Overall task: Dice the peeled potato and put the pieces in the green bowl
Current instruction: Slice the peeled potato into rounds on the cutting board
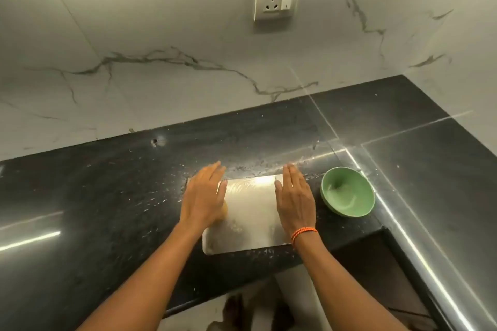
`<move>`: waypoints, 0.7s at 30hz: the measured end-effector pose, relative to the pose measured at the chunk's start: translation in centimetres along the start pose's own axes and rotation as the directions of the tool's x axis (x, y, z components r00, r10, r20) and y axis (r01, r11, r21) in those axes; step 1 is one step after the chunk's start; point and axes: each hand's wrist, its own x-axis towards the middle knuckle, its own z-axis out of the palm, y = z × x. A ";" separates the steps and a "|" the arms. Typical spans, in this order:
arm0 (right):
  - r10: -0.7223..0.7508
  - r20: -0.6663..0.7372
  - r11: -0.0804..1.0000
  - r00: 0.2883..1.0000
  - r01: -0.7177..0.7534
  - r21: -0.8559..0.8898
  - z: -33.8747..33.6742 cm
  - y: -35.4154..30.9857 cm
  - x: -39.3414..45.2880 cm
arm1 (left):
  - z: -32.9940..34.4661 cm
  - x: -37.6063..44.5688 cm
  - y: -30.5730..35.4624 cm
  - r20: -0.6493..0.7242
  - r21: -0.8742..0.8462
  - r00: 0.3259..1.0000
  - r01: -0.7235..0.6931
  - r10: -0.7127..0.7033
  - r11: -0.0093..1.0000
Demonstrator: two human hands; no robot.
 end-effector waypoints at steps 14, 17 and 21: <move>0.297 0.160 0.955 0.941 -0.295 -0.038 3.8 -0.2 -3.5 | 4.9 -3.3 -2.6 0.320 -0.323 0.920 0.331 -0.227 0.887; 0.298 0.163 0.945 0.941 -0.315 0.090 4.1 -0.2 -3.4 | 5.6 -3.1 -2.0 0.297 -0.343 0.931 0.313 -0.214 0.886; 0.302 0.200 0.907 0.932 -0.346 0.242 4.3 -0.8 -2.9 | 6.5 -2.7 -1.1 0.275 -0.386 0.947 0.266 -0.165 0.883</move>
